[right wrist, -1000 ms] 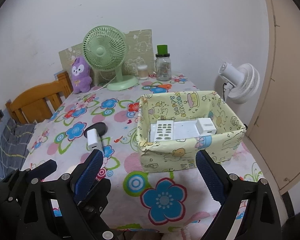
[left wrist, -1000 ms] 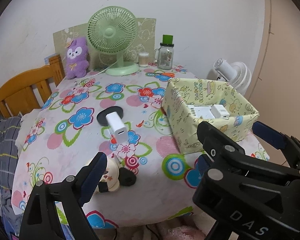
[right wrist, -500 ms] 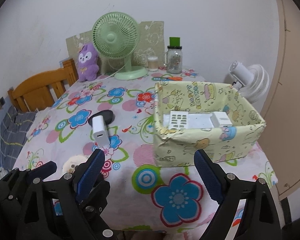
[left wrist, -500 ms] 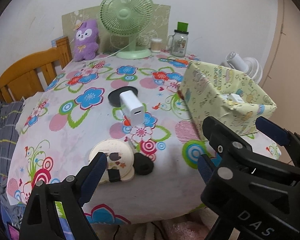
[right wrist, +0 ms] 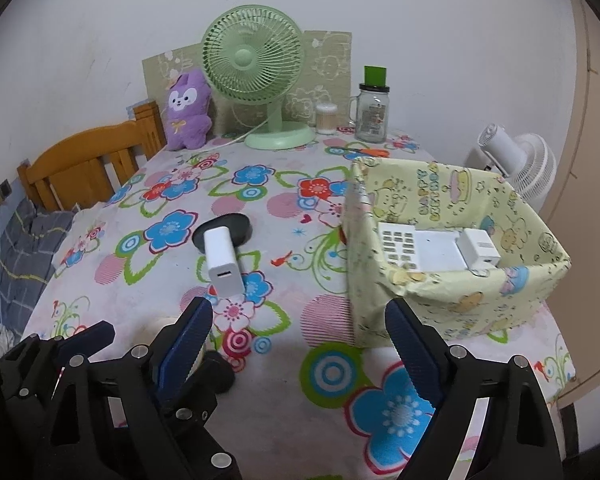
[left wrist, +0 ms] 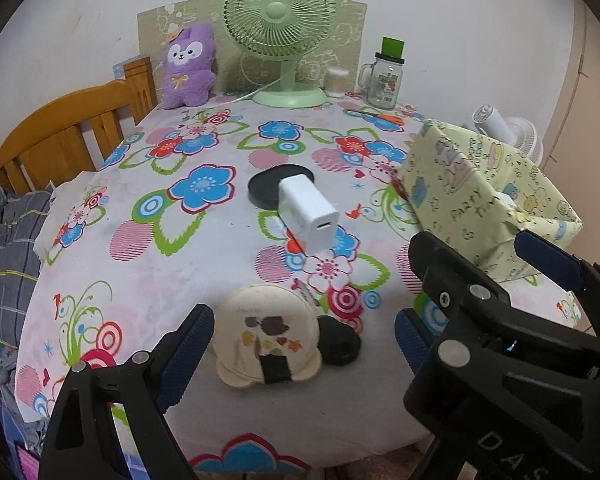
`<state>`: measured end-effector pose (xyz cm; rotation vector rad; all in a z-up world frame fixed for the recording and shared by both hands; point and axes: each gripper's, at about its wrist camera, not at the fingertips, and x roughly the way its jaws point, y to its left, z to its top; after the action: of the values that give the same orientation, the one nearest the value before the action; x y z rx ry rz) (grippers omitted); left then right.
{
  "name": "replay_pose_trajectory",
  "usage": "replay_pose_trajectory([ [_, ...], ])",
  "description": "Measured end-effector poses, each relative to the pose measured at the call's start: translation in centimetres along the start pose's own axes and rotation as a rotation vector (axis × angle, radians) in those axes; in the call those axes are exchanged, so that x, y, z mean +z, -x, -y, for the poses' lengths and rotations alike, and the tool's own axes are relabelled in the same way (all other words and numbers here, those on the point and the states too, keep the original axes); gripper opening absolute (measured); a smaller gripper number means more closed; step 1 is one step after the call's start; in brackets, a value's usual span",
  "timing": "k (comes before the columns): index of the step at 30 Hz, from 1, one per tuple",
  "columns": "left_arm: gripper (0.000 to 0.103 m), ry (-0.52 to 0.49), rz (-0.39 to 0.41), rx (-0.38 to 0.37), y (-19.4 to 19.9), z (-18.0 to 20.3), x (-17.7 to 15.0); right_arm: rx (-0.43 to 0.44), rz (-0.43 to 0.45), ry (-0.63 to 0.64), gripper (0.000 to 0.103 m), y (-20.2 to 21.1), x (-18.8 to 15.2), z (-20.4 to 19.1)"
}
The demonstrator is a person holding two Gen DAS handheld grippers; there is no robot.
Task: Organize rigid objects
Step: 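Grasp the round cream compact with left tool while right tool approaches the white charger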
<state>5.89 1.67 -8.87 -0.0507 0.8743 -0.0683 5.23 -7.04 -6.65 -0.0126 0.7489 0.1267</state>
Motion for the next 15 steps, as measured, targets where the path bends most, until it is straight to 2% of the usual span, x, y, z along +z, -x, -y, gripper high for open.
replay_pose_trajectory([
  [3,0.093,0.005,-0.006,0.003,-0.4,-0.6,0.1,0.004,-0.004,0.019,0.089,-0.4,0.2,-0.9],
  [15,0.093,0.047,-0.059,0.008,-2.2,-2.6,-0.7,0.053,-0.08,0.064,0.074,-3.2,-0.2,-3.2],
])
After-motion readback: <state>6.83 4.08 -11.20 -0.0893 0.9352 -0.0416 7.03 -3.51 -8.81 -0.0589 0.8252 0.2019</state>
